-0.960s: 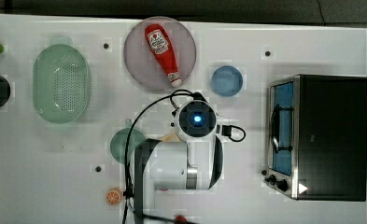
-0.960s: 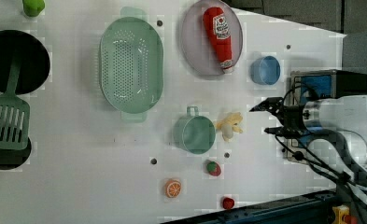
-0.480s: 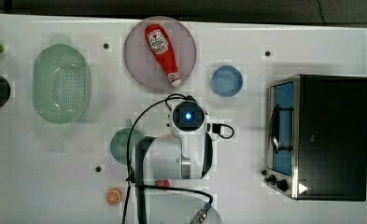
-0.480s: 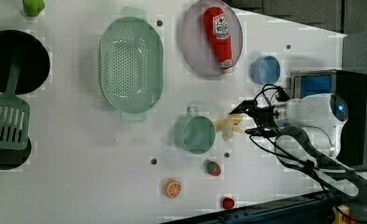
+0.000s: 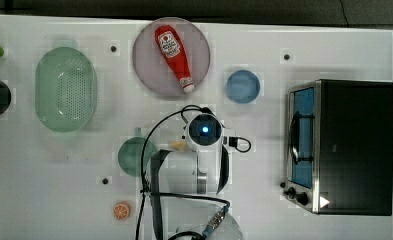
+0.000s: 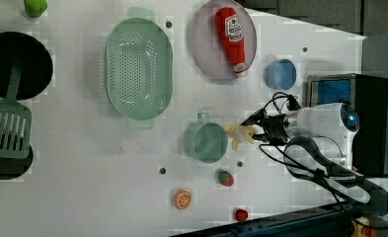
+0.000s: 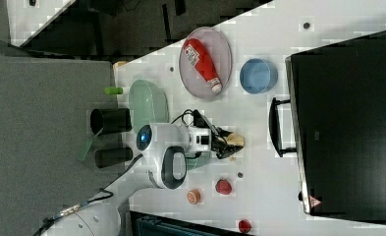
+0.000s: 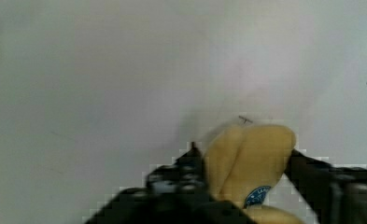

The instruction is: Pick banana from table and place on oven.

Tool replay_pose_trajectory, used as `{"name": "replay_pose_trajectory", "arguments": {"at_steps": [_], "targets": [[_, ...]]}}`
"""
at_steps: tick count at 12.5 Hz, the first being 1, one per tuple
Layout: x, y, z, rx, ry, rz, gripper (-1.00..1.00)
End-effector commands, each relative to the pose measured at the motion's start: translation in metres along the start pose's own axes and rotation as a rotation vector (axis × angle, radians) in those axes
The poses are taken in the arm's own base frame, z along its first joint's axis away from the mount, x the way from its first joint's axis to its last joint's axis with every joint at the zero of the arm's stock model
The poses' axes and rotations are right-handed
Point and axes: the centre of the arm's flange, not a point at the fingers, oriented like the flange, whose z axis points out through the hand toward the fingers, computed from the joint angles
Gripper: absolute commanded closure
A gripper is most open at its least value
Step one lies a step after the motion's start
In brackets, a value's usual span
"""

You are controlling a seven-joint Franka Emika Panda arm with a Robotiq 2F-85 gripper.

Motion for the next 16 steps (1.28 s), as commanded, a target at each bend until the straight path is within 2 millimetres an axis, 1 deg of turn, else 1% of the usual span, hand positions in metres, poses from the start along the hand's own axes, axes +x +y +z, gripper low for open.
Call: {"name": "replay_pose_trajectory", "arguments": {"at_steps": [1, 2, 3, 4, 5, 6, 8, 11, 14, 16], "targets": [[-0.004, -0.013, -0.019, 0.043, 0.027, 0.021, 0.28], [-0.004, -0.013, -0.020, 0.045, 0.029, 0.020, 0.49], [-0.004, -0.013, -0.021, 0.048, 0.032, 0.020, 0.59], [-0.003, -0.015, -0.027, 0.057, 0.040, 0.019, 0.59], [-0.003, -0.017, -0.040, 0.076, 0.055, 0.017, 0.59], [-0.002, -0.019, -0.058, 0.101, 0.075, 0.014, 0.59], [-0.002, -0.022, -0.109, 0.152, 0.119, 0.011, 0.59], [-0.005, -0.016, -0.197, 0.152, 0.127, 0.014, 0.59], [-0.014, 0.005, -0.290, 0.089, 0.081, 0.028, 0.59], [-0.012, 0.023, -0.348, 0.072, 0.060, 0.054, 0.59]]}}
